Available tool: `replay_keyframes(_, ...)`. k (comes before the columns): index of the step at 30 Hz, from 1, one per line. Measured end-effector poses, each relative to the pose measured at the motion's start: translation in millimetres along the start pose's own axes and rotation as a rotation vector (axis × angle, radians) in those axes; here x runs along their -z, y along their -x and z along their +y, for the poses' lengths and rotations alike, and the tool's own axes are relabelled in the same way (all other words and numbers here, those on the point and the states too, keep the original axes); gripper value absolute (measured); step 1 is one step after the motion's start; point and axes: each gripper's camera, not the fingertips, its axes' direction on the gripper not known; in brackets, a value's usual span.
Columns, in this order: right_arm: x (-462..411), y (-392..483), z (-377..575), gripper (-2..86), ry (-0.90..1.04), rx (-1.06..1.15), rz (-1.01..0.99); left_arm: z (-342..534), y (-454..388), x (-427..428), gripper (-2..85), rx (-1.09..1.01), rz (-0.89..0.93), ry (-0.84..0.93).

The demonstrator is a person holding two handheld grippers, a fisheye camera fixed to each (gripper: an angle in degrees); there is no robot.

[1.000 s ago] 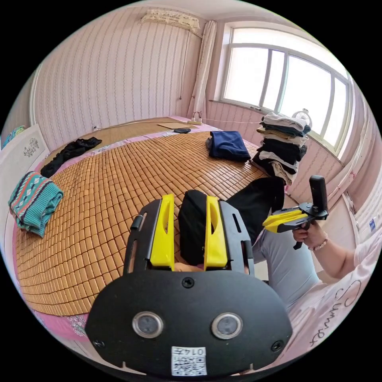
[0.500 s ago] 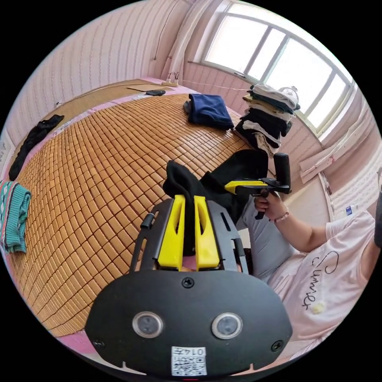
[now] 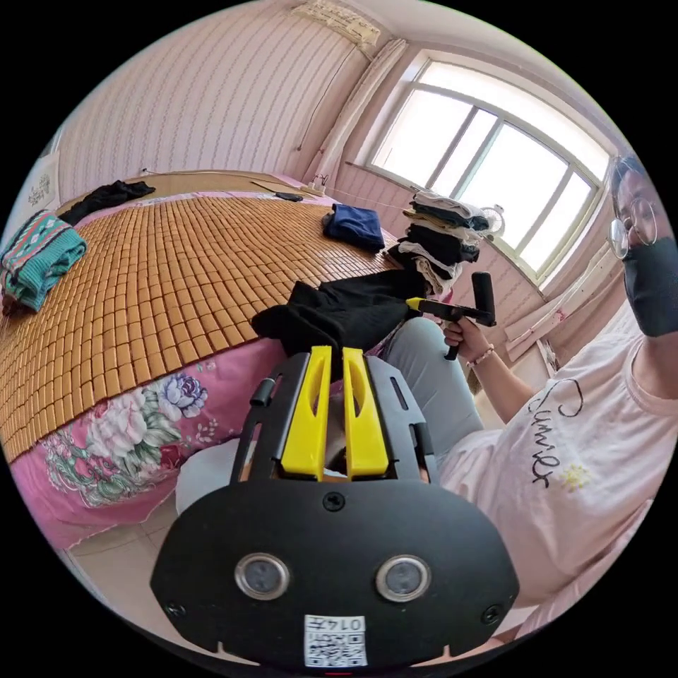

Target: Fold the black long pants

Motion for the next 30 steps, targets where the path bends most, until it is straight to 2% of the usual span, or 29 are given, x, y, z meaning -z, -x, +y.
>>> replay_keyframes(2,-6.5,-4.2,4.1,0.1,0.047,-0.036,-0.013,14.5,10.1,-9.4,-0.5,0.107,-0.022,0.046)
replay_keyframes(8,-3.4,-10.6,4.5,1.4,0.076,-0.089,-0.075,28.1,5.4,-11.5,-0.8,0.16,0.013,0.02)
replay_keyframes(12,8.7,-11.6,8.0,6.6,-0.016,-0.111,-0.08,27.8,5.2,-2.1,0.3,0.195,0.013,-0.026)
replay_keyframes(14,6.3,-11.6,6.4,10.0,-0.016,-0.13,-0.065,25.1,7.0,-0.1,3.5,0.194,0.011,-0.029)
replay_keyframes(17,-19.8,-5.8,-2.3,13.2,0.115,-0.131,-0.076,17.0,8.3,-8.0,5.0,0.196,0.007,0.016)
replay_keyframes(20,-47.5,1.2,-13.0,10.8,0.252,-0.132,0.008,10.8,8.9,-19.1,6.0,0.21,-0.009,0.063)
replay_keyframes(22,-59.2,6.8,-18.9,3.8,0.303,-0.103,0.017,8.4,12.0,-24.1,6.9,0.24,0.0,0.103)
replay_keyframes(26,-51.4,12.4,-19.2,2.1,0.248,-0.086,0.012,8.2,11.9,-12.6,9.2,0.269,-0.004,0.081)
replay_keyframes(30,-34.8,8.0,-16.2,1.4,0.149,-0.107,-0.104,4.0,12.9,-7.6,11.5,0.29,-0.034,0.097)
